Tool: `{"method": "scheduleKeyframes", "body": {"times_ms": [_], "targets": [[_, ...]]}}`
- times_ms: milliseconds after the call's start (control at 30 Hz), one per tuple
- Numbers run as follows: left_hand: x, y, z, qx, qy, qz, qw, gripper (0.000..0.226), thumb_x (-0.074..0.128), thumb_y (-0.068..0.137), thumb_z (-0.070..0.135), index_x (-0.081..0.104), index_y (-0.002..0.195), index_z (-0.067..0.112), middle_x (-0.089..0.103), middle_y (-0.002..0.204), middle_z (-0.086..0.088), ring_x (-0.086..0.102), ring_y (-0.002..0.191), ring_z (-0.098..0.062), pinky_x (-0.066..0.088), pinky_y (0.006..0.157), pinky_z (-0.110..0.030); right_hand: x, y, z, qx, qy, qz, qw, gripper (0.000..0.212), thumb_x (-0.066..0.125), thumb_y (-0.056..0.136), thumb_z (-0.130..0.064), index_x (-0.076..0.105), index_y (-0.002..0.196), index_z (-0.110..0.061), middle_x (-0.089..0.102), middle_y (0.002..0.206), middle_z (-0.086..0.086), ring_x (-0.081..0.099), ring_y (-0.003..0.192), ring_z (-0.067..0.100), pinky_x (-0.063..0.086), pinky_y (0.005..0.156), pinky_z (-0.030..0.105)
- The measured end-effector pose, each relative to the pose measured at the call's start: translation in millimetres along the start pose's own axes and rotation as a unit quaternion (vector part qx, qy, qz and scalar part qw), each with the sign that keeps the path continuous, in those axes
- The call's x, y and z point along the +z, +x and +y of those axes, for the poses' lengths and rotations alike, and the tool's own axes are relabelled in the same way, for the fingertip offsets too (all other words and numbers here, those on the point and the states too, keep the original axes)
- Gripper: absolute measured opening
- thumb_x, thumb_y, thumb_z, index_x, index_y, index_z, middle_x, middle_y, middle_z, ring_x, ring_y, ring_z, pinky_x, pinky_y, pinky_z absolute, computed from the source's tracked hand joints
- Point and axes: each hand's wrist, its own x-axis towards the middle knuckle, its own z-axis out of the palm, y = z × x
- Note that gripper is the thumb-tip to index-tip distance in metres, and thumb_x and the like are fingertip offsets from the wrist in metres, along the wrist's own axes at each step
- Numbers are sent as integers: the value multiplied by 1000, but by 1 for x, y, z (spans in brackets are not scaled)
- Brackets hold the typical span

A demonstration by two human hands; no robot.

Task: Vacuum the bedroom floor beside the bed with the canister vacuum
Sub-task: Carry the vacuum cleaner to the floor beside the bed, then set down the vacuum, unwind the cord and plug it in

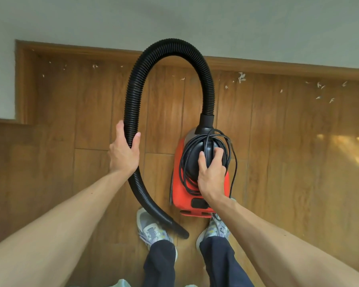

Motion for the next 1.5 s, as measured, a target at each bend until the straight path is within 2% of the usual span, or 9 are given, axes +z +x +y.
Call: {"method": "scheduleKeyframes", "body": {"times_ms": [200,467,667,733,800,933,1100,1300,1500], "targets": [[9,5,-3,-22,-33,-13,999,55,46,104,34,24,153,23,60,110,2,57,91,-20,44,80,-34,2,0,10,-8,16,-18,1000,30,49,102,-28,40,125,-12,32,53,-3,26,39,9,25,39,28],[12,9,-5,-40,-29,-11,999,55,47,104,30,24,154,23,63,119,-6,51,92,-17,40,80,-33,4,7,22,33,55,-24,998,19,51,101,-24,35,111,-25,34,56,-2,30,46,19,33,41,41],[11,4,-2,-67,-8,0,998,51,48,104,27,28,151,23,65,119,-10,57,106,-31,38,81,-35,-3,3,16,25,1,-48,999,33,49,101,-27,31,128,-20,45,65,4,43,53,19,48,50,50],[7,3,-1,-74,3,-7,997,50,48,103,24,28,148,21,65,114,-11,61,105,-34,42,79,-36,-5,-1,13,6,-37,-57,998,47,49,101,-33,27,138,-15,59,84,4,58,70,18,57,73,48],[2,2,2,-93,12,-25,995,54,50,101,23,24,148,19,62,110,-10,62,100,-34,47,79,-40,-9,-2,9,-2,-79,-68,995,58,53,99,-36,25,142,-10,59,123,10,61,108,24,50,98,42],[-20,-2,22,-132,37,-59,989,79,55,98,30,4,156,15,52,130,-18,57,113,-36,50,94,-49,-27,2,-14,-17,-295,-132,946,64,57,95,-44,32,135,-1,46,134,18,57,114,34,52,90,40],[-79,-4,73,-49,95,-81,991,93,59,96,37,-9,158,18,24,158,-19,31,144,-38,31,116,-53,-72,6,-88,-112,-455,-175,866,76,58,94,-50,24,145,-5,39,137,16,52,120,36,51,87,44],[-184,-5,166,145,317,-125,929,88,57,90,51,11,156,13,39,150,-20,41,135,-38,31,114,-54,-130,-7,-249,-249,-496,-115,824,82,60,91,-54,20,150,-15,44,131,14,54,115,36,52,82,49],[-326,-28,283,212,388,-90,892,92,57,87,59,12,155,15,38,151,-17,39,137,-38,33,113,-52,-219,-65,-426,-337,-534,-60,773,86,62,87,-57,19,150,-18,42,132,14,49,121,38,49,90,53]]}}
